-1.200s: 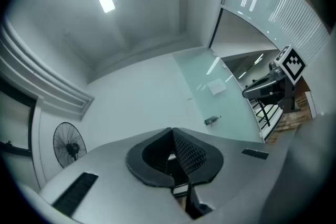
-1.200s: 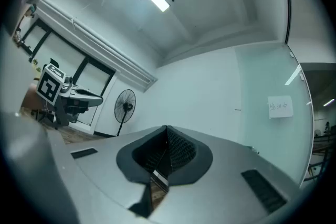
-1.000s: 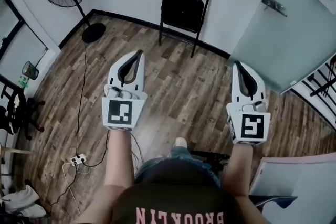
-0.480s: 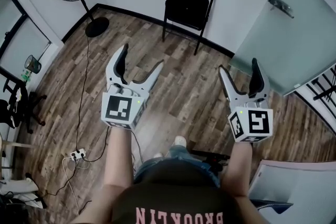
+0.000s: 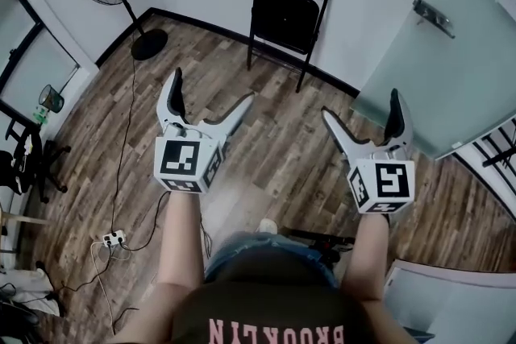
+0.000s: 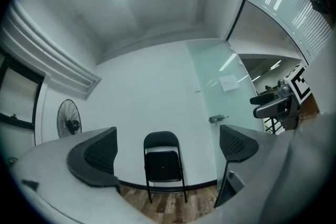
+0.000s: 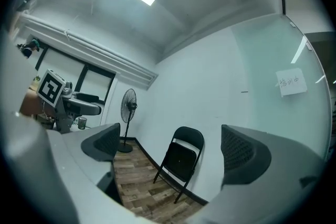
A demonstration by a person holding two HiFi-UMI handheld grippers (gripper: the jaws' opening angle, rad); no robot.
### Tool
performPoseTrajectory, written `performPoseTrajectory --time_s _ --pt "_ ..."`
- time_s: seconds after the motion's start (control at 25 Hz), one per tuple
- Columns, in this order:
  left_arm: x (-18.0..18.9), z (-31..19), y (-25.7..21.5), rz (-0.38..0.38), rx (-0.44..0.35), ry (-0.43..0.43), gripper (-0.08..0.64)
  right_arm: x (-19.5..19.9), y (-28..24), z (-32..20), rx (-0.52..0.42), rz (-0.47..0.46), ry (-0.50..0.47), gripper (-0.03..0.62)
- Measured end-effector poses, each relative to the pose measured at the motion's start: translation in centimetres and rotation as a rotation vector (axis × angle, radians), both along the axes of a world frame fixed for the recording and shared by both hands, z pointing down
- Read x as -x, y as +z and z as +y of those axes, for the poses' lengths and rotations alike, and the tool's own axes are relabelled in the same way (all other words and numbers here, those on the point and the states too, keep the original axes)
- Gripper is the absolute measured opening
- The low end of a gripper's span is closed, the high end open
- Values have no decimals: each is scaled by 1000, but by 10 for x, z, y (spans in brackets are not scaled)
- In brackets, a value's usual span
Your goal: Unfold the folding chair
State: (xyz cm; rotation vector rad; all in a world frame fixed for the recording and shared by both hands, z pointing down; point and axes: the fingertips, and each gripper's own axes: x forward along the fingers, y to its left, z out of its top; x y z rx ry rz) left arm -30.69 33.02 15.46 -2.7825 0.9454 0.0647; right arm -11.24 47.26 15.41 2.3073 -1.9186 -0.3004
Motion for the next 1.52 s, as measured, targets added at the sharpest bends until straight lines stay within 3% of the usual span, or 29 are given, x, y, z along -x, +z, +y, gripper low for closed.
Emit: performPoseTrajectory --time_s 0.16,0.68,1.12,1.52 --pt "-20 -7 -4 -16 -6 -5 572 -29 -2 -4 -14 -28 9 575" --pt "-70 -52 18 -89 -47 44 571 -64 35 -47 65 -38 23 575" --pt "-113 -162 32 -11 46 58 571 -105 30 -153 76 -5 -1 574" --pt "-184 -289 26 -13 68 75 571 -180 26 -266 107 -19 43 574"
